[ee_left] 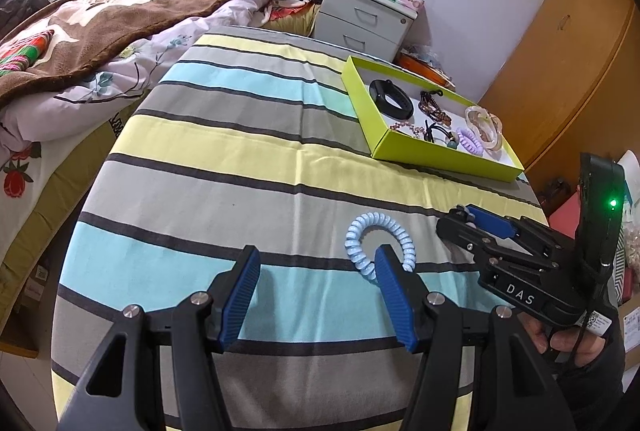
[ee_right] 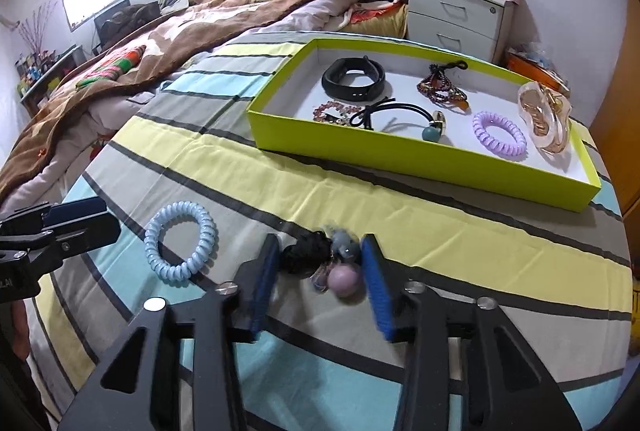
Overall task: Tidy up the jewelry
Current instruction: 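Grasp the black pink-ball clip with the right tool while the left tool grasps the light-blue coil tie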
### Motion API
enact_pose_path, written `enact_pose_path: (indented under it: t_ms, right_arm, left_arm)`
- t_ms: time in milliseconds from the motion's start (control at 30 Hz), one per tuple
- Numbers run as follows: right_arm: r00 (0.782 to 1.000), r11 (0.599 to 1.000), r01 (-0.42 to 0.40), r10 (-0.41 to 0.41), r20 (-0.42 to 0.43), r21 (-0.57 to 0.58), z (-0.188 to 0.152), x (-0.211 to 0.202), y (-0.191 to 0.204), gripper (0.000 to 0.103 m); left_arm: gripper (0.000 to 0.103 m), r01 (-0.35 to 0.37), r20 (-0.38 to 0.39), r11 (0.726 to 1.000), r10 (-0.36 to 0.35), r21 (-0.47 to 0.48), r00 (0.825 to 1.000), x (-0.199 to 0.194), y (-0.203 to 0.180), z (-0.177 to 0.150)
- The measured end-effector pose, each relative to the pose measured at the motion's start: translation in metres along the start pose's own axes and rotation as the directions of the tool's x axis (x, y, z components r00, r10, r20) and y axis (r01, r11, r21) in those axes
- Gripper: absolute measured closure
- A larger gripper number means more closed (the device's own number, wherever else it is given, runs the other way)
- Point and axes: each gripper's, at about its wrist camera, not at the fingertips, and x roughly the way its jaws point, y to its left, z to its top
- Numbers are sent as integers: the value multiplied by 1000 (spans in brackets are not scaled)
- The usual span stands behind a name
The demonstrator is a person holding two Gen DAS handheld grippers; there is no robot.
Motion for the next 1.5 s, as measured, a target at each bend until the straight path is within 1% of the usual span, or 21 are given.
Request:
enact_pose_path:
  t_ms: [267, 633, 733, 867, 1000, 1167, 1267, 1333, 1400, 1500]
  right_arm:
    - [1000, 1000, -1, 1, 8, -5, -1, -2, 1, 72]
    - [998, 1000, -1, 1, 58, -3, -4, -16, -1, 74]
    - [998, 1000, -10, 9, 70, 11, -6, -22, -5, 74]
    - [996, 1000, -18, 16, 91, 22, -9, -30, -9, 74]
    - [994, 999, -27, 24, 110, 26, -10, -38, -10, 74]
    - [992, 999, -33, 30, 122, 29, -11, -41, -11, 74]
    - [991, 999, -36, 31, 130, 34, -12, -44, -12, 74]
    - [990, 999, -36, 31, 135, 36, -12, -46, -13, 74]
    - [990, 998, -40, 34, 139, 38, -13, -47, -14, 74]
    - [989, 998, -42, 36, 141, 40, -13, -48, -15, 74]
  left_arm:
    - [41, -2, -11, 1000, 2, 11, 1000, 4, -7, 1]
    - [42, -11, -32, 999, 13, 32, 999, 12, -18, 3]
    - [42, -33, -39, 999, 35, 40, 999, 17, -22, 5]
    - [42, -79, -45, 995, 81, 57, 996, 24, -28, 4]
    - [42, -119, -37, 990, 123, 81, 992, 26, -32, 4]
    - [43, -154, -25, 981, 158, 118, 987, 31, -39, 5]
    - [50, -208, -9, 965, 212, 158, 977, 35, -45, 4]
    - [52, -215, -8, 963, 219, 164, 976, 36, -47, 5]
    - [60, -226, -5, 961, 230, 162, 973, 36, -46, 6]
    - [68, -238, 0, 956, 242, 171, 970, 38, -47, 8]
